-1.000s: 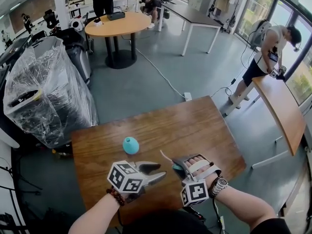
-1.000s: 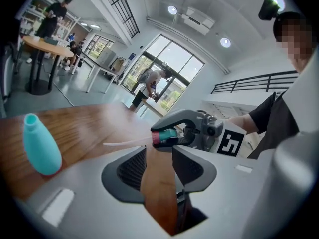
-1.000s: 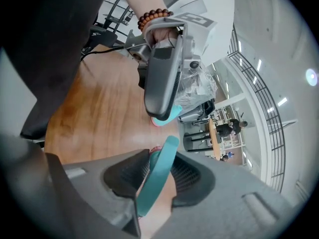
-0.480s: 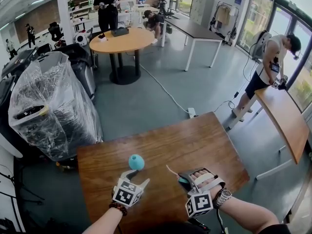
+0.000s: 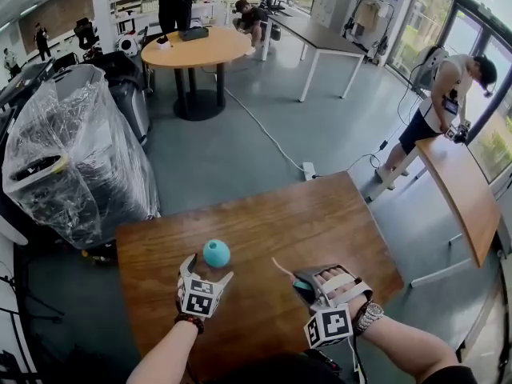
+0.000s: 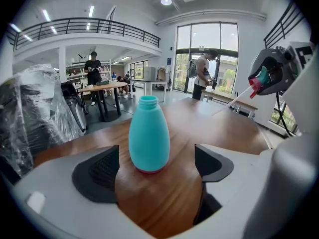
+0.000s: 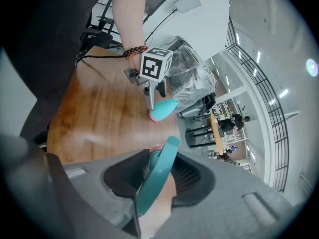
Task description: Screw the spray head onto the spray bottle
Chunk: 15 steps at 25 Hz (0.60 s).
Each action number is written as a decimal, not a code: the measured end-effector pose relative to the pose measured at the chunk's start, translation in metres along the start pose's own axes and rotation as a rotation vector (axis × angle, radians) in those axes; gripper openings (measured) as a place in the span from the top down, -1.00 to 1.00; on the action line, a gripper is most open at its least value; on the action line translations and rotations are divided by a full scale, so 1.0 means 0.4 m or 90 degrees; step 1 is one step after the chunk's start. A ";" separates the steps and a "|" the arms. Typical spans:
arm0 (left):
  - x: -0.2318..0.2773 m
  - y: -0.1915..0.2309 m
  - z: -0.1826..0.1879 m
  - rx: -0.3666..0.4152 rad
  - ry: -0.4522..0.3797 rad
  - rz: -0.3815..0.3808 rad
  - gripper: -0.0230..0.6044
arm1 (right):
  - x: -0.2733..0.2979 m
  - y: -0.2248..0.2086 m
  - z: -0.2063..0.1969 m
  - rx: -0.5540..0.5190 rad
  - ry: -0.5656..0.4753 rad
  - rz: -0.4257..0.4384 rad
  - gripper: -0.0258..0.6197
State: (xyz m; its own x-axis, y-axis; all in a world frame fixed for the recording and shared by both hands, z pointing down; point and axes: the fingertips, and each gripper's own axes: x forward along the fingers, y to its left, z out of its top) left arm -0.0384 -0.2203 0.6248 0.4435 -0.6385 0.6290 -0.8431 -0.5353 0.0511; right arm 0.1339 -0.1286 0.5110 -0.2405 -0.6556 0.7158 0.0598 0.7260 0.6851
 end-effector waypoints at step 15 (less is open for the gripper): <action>0.134 0.038 -0.032 -0.007 0.008 0.008 -0.68 | -0.028 0.000 -0.032 0.033 0.025 0.031 0.54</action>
State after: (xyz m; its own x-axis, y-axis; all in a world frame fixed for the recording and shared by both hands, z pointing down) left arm -0.0314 -0.2555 0.6692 0.4287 -0.6385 0.6391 -0.8519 -0.5212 0.0508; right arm 0.1492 -0.1238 0.5049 -0.2002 -0.6263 0.7535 0.0198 0.7663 0.6422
